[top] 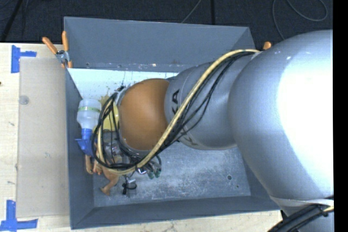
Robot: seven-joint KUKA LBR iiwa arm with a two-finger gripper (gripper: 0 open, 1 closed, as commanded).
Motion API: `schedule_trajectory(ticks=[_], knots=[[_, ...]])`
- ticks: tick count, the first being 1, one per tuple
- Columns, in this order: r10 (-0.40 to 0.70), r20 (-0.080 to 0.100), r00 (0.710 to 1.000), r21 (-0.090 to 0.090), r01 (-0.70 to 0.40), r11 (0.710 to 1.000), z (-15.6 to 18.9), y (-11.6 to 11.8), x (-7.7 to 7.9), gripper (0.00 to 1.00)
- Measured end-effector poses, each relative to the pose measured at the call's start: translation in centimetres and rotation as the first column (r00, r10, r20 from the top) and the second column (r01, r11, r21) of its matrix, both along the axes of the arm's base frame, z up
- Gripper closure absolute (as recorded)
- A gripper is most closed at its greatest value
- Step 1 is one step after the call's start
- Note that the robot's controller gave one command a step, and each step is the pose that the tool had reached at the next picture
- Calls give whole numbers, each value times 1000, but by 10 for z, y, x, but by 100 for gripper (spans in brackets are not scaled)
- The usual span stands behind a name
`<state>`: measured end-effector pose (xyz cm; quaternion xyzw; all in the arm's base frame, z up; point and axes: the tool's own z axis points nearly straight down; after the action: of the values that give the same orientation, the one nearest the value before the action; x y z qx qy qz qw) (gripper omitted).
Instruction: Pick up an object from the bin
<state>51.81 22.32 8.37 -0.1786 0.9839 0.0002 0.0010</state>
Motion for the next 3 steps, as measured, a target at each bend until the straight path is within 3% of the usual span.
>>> schedule_trajectory(ticks=[1, 3], knots=[[123, -15, 992, -8, -123, 992, -13, 12, 0, 100], [119, -14, 993, -9, -119, 993, -14, 13, -3, 100]])
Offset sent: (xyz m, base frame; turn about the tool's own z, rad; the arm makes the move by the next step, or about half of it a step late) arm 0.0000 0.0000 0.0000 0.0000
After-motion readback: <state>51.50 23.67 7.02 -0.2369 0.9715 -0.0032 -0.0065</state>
